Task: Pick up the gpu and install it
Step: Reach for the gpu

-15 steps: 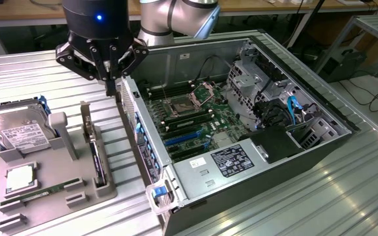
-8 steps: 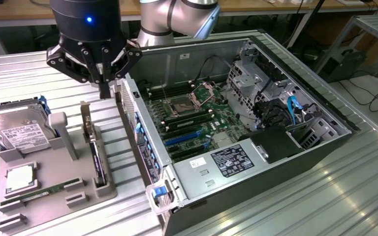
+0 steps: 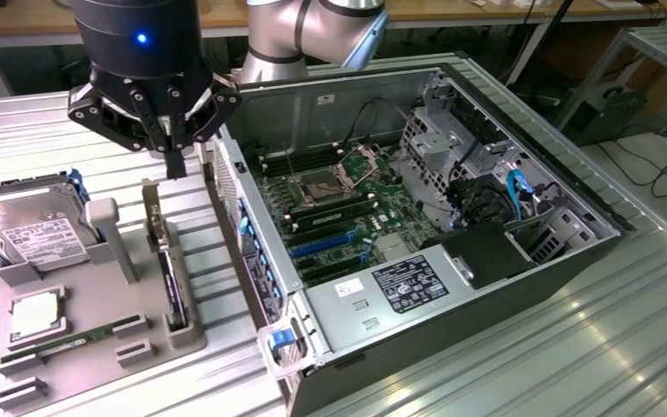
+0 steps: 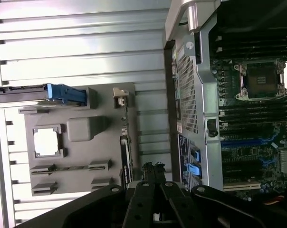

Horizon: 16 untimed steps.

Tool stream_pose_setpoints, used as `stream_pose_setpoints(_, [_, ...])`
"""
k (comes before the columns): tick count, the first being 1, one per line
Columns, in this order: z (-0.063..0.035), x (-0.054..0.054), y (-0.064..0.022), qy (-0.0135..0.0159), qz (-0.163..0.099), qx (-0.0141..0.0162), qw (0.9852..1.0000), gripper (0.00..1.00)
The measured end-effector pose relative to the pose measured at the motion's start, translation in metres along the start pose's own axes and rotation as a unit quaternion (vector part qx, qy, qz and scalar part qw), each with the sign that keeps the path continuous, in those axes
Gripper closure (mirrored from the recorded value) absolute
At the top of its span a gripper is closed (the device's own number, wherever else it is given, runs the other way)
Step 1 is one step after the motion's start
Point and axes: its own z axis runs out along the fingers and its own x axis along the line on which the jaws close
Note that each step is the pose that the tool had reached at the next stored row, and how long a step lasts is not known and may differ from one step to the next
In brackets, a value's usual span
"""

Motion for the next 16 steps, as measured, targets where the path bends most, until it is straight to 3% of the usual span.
stream_pose_setpoints(16, [-0.0006,0.017,-0.0063,0.0,-0.001,0.0,1.0,0.89])
